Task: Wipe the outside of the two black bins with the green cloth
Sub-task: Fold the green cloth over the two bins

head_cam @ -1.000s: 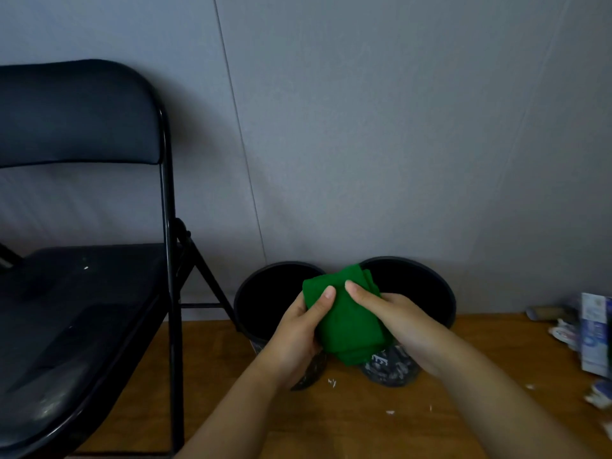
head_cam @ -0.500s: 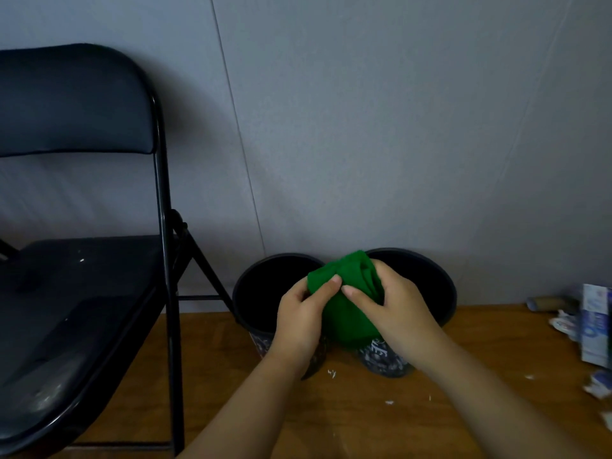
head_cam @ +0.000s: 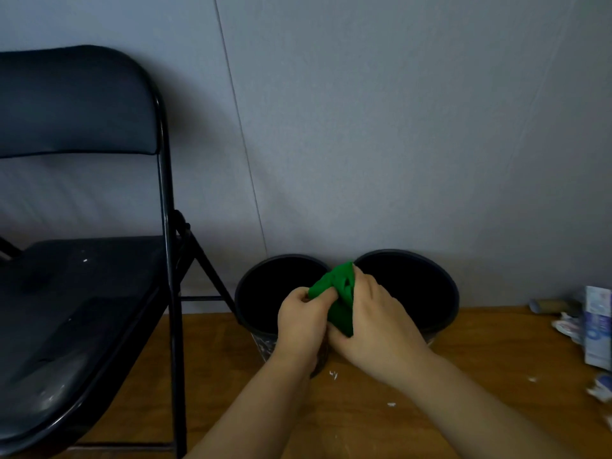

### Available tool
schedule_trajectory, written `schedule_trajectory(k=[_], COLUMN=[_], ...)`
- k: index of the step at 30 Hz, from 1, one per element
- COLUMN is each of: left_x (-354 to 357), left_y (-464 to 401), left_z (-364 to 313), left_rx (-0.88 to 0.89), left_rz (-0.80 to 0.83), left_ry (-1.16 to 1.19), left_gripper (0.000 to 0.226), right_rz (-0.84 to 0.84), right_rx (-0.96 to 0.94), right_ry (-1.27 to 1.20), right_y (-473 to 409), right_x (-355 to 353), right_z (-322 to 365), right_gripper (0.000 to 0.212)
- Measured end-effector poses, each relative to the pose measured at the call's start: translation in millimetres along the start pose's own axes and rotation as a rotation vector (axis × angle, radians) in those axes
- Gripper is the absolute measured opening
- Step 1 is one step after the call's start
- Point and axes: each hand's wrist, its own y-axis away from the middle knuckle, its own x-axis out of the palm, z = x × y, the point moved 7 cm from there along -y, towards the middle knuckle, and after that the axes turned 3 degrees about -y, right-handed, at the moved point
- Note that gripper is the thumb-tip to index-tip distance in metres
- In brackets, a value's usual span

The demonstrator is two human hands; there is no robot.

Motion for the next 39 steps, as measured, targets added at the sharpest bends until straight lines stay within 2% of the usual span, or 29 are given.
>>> schedule_trajectory(k=[2, 4, 8, 14, 19, 23, 26, 32, 37, 39], left_x=[0, 2, 4, 9, 8, 3, 2, 9, 11, 3], left_y=[2, 3, 2, 6, 7, 6, 7, 8, 1, -11], left_z=[0, -3, -8, -8, -5, 2, 8, 6, 17, 26], left_rx=[-0.004, 0.013, 0.032, -0.027, -0.069, -0.106, -0.119, -0.043, 0.011, 0.007], left_rz=[-0.023, -0.027, 0.051, 0.273, 0.231, 0.187, 0.165, 0.264, 0.445, 0.441], left_ry=[0.022, 0.005, -0.058, 0.128, 0.152, 0.141, 0.099, 0.045, -0.158, -0.272], left_gripper=[0.019, 0.023, 0.021, 0.028, 0.034, 0.037, 0.036, 0.036, 0.027, 0.023], right_rz=[-0.018, -0.071, -0.131, -0.174, -0.143, -0.091, -0.046, -0.084, -0.059, -0.014], right_rx=[0.001, -0.004, -0.054, -0.113, -0.123, -0.127, -0.096, -0.135, -0.016, 0.046], right_ry=[0.073, 0.123, 0.153, 0.127, 0.071, 0.12, 0.163, 0.105, -0.087, -0.123], right_y=[0, -2, -5, -2, 0, 0, 0, -1, -1, 0], right_x=[3, 1, -11, -22, -19, -11, -5, -13, -16, -9], right_z=[2, 1, -3, -7, -4, -2, -3, -15, -48, -60], right_gripper=[0.104, 0.107, 0.092, 0.076, 0.072, 0.078, 0.089, 0.072, 0.067, 0.068])
